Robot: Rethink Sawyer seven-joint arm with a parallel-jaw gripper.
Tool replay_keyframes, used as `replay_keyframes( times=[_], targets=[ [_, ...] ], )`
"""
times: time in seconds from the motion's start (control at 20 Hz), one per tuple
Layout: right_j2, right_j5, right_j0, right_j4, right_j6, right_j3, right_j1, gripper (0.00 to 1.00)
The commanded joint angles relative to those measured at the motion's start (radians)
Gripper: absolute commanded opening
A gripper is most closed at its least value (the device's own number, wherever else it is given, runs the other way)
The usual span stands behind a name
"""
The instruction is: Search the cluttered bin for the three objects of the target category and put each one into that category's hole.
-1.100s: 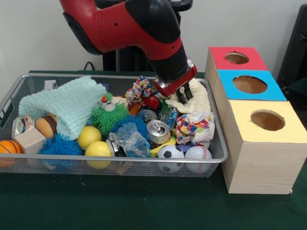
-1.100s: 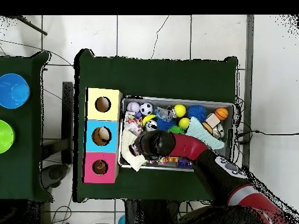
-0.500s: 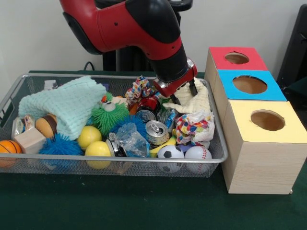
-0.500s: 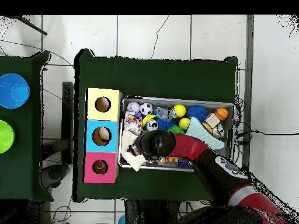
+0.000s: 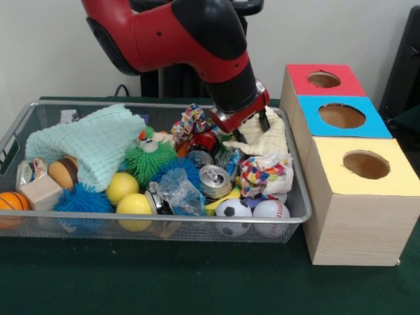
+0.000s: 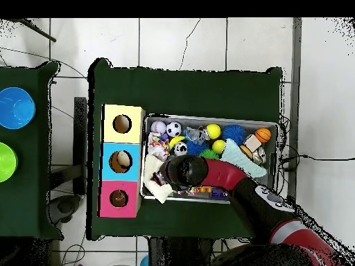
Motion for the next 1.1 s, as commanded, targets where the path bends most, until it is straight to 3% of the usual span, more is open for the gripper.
replay_keyframes(
  times=[0.05,0.2,0.25,0.8,0.95,1.1],
  targets=[
    [-0.015,-0.024,-0.021,-0.074,0.030,-0.046,0.064,1.00],
    [-0.013,-0.028,-0.024,-0.082,0.031,-0.048,0.068,1.00],
    [-0.012,-0.029,-0.026,-0.084,0.031,-0.048,0.069,0.00],
    [-0.027,0.004,-0.014,-0.083,0.042,-0.057,0.055,0.00],
    [-0.026,0.006,-0.013,-0.074,0.068,-0.019,-0.035,0.00],
    [0.009,0.146,-0.046,-0.033,0.024,0.032,-0.187,0.00]
  ],
)
